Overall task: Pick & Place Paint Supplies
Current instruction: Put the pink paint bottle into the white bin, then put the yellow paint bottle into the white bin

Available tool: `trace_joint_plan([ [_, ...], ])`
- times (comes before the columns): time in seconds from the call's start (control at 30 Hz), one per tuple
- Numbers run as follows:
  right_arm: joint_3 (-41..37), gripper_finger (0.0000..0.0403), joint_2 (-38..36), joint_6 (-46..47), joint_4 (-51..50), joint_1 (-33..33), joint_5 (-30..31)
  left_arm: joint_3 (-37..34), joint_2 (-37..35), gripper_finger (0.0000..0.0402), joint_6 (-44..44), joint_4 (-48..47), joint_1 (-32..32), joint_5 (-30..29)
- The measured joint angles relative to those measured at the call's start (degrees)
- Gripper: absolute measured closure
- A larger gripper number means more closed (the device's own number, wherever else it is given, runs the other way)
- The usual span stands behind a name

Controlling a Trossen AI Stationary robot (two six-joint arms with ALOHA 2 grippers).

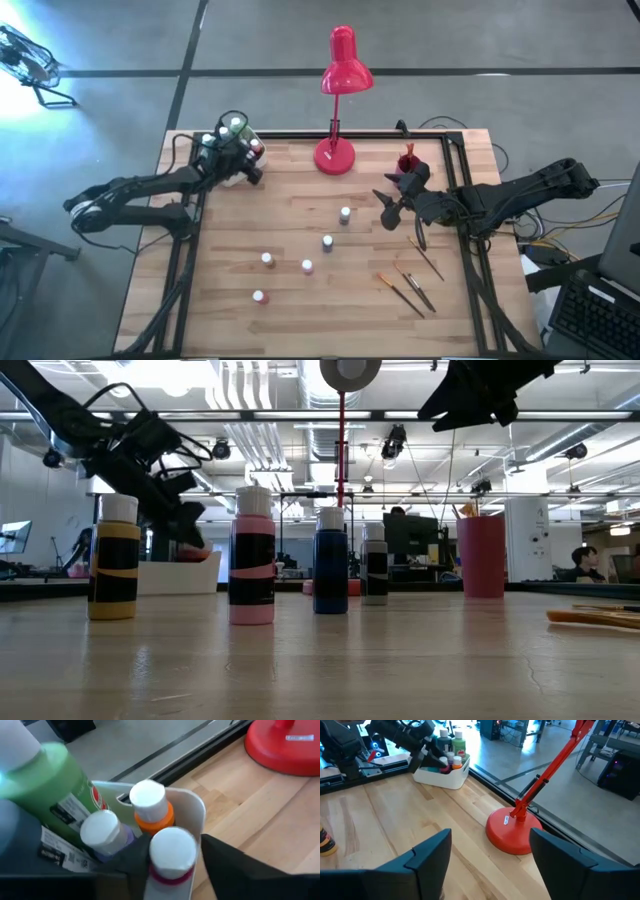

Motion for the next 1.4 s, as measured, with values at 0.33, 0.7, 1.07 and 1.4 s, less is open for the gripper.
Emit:
trace_joint_plan([
  [0.33, 0.0, 0.0121, 0.0, 0.2, 0.0, 0.1, 0.0, 5.0, -0.2, 0.0143, 0.1, -3.9, 0.0, 0.0],
  [0.7, 0.0, 0.0118, 0.0, 0.2, 0.0, 0.0, -0.1, 19.4, -5.2, 0.0145, -1.6, -20.2, -0.3, 8.4],
  [1.07, 0.0, 0.0158, 0.0, 0.0, 0.0, 0.0, -0.2, 22.9, -13.1, 0.0145, -7.1, -22.2, -11.3, 21.8],
  [1.4, 0.0, 0.0172, 0.0, 0.0, 0.1, 0.0, -0.1, 22.9, -12.6, 0.0145, -8.1, -22.4, -41.7, -2.5],
])
